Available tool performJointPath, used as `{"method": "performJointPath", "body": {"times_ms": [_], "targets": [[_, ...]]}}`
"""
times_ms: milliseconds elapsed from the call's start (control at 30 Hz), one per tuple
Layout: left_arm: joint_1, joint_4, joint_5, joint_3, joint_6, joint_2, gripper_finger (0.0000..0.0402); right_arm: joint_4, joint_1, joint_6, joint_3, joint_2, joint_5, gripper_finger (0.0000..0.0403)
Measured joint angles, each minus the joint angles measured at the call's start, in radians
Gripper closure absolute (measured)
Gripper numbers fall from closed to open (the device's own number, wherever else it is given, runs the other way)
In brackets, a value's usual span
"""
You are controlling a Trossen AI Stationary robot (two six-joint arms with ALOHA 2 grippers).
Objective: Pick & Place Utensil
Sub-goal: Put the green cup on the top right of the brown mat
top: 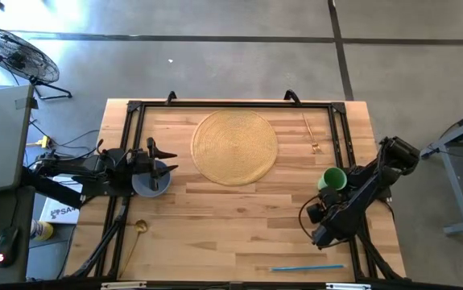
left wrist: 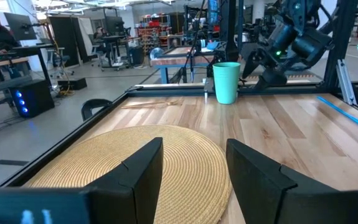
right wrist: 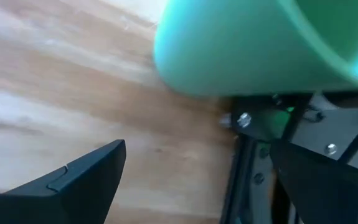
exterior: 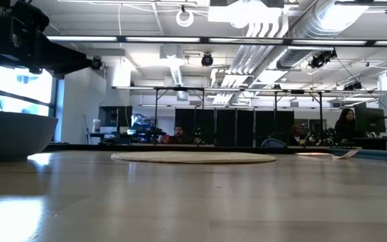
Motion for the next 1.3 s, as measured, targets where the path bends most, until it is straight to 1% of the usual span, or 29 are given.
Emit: {"method": "performJointPath", "body": {"times_ms": [133,267,533,967,1167,1300], "targets": [[0.000,0.000,0.000,0.000,0.000,0.000,0.0229,-0.020,-0.003,-0.002,-0.024,0.000,0.004,0.0011],[0.000,0.000,0.000,0.000,0.000,0.000,0.0229,-0.028,-0.030,-0.026,-0.032,0.000,0.040,0.0011],[0.000,0.000,0.000,0.000,0.000,0.000,0.0229,-0.018,-0.120,-0.111,-0.032,0.000,0.162,0.0013],[0.000,0.000,0.000,0.000,0.000,0.000,0.0229,0.096,-0.255,-0.215,-0.031,0.000,0.358,0.0015],[0.000,0.000,0.000,0.000,0.000,0.000,0.0229,0.108,-0.339,-0.256,-0.031,0.000,0.408,0.0025],[0.000,0.000,0.000,0.000,0.000,0.000,0.0229,0.043,-0.372,-0.246,-0.031,0.000,0.381,0.0029]]}}
